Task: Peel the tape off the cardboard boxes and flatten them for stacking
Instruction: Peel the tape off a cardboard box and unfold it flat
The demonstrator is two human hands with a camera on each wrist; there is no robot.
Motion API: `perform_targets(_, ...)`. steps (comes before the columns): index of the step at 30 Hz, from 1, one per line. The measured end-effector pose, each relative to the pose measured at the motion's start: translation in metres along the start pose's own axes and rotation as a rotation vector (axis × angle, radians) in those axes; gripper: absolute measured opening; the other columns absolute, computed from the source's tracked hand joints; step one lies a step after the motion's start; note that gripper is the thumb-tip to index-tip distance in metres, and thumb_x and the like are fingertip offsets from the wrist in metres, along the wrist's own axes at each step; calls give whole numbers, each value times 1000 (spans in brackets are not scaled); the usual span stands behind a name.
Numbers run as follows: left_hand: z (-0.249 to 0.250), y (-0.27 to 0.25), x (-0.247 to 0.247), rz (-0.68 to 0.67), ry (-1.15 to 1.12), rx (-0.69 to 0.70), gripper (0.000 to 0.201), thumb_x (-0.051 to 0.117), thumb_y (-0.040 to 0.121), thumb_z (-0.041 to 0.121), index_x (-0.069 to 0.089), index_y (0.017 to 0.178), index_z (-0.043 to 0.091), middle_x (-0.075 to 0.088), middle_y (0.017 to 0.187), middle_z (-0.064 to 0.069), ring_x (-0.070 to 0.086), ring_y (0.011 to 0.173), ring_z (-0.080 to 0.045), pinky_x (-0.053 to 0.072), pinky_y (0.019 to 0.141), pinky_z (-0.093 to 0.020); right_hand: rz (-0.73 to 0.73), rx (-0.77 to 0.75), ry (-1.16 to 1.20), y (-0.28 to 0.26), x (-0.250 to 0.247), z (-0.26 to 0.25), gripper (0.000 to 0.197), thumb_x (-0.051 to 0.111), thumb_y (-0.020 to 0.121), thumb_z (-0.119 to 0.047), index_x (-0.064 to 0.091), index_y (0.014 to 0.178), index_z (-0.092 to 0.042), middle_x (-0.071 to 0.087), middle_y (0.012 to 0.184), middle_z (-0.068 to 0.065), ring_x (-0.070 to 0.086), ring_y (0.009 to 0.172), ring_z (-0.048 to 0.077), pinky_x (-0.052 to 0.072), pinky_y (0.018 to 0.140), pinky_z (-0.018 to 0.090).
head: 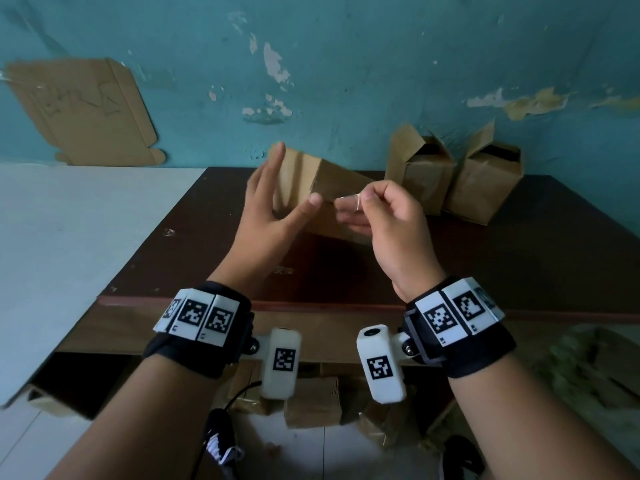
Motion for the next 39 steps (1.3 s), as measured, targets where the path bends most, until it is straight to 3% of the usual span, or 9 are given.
perform_targets(3, -5, 2, 7, -77, -77, -69, 88, 70, 76, 75, 27, 151, 61, 35, 159, 4, 38, 148, -19, 33, 121, -50, -33, 2, -17, -1, 3, 0, 19, 46, 107, -13, 58, 94, -13, 76, 99, 13, 76, 86, 23, 62, 79, 35)
perform_targets(6, -8, 1, 10, -118, -112, -106, 76, 73, 80, 63, 36, 146, 61, 50, 148, -8, 53, 136, -33, 43, 113, -57, -72, 41, -20, -1, 5, 3, 17, 45, 108, -17, 59, 99, -12, 74, 104, 17, 77, 85, 22, 63, 77, 36)
perform_targets(9, -7, 3, 9, -105, -211, -95, 60, 73, 92, 30, 48, 145, 36, 57, 137, -5, 68, 110, -16, 57, 91, -33, -82, 83, 34, -2, 6, 4, 18, 44, 109, -17, 58, 97, -14, 75, 102, 15, 77, 84, 23, 61, 74, 32)
perform_targets(13, -10, 4, 7, -50, -306, -141, 45, 65, 97, 4, 50, 139, 17, 62, 114, 4, 68, 83, 3, 53, 68, -16, -27, 115, 150, -2, 4, 3, 21, 41, 109, -15, 56, 95, -12, 76, 92, 9, 76, 80, 24, 61, 73, 32)
perform_targets(19, -15, 5, 3, 2, -502, -250, 45, 75, 87, 18, 61, 128, 31, 68, 115, -4, 70, 94, -19, 58, 71, -36, 66, 155, 358, 2, -7, -1, 23, 38, 110, -13, 53, 93, -7, 74, 87, 10, 73, 75, 23, 60, 73, 35)
perform_targets(25, -16, 6, 1, -15, -529, -310, 50, 75, 84, 23, 59, 131, 30, 70, 113, -1, 68, 92, -21, 57, 69, -42, 94, 169, 422, 4, -17, -2, 35, 37, 110, -14, 64, 90, -4, 75, 85, 13, 73, 81, 25, 61, 79, 38)
perform_targets(29, -16, 7, -2, -17, -529, -323, 47, 74, 88, 21, 59, 131, 29, 70, 111, 0, 67, 93, -23, 57, 72, -47, 118, 199, 485, 5, -24, -1, 35, 35, 111, -15, 62, 88, -9, 74, 86, 11, 72, 80, 23, 60, 72, 34)
perform_targets(36, -17, 8, -7, -14, -544, -349, 38, 70, 93, 15, 61, 128, 28, 69, 103, 2, 66, 86, -21, 56, 63, -41, 163, 246, 568, 11, -36, 5, 22, 36, 111, -19, 54, 102, -9, 75, 88, 6, 73, 76, 19, 58, 60, 28)
perform_targets(39, -17, 8, -9, -26, -546, -355, 40, 72, 88, 21, 62, 125, 29, 67, 104, 0, 64, 88, -22, 57, 68, -45, 195, 265, 583, 13, -40, 8, 24, 36, 111, -21, 53, 95, -15, 76, 85, 1, 74, 75, 16, 58, 61, 26)
Point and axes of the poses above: each hand's wrist, its own y-axis towards the middle knuckle, its own x-axis out of the palm, z = x × y, the point moved 5 cm from there along y, towards the middle knuckle
